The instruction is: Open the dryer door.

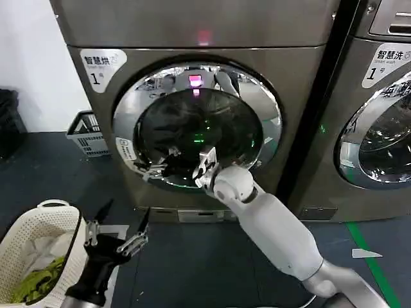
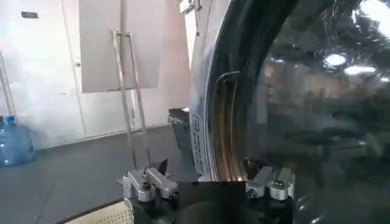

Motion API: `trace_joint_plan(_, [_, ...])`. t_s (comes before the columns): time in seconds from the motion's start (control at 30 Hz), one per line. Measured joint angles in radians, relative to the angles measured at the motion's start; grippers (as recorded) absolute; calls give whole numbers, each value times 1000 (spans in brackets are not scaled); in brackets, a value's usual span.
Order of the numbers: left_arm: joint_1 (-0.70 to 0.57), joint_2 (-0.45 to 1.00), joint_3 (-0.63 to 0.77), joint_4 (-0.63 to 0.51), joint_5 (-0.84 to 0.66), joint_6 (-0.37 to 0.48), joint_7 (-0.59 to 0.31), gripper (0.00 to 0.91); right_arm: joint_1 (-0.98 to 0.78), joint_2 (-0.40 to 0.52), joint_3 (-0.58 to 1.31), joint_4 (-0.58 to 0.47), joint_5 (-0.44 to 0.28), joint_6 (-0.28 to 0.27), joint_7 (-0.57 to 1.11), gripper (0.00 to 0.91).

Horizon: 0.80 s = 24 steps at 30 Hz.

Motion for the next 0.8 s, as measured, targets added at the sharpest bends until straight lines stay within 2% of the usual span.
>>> trace_joint_plan(0.8, [4, 2, 2, -1, 0, -1, 1, 907, 77, 89, -38, -153, -27, 18, -11, 907])
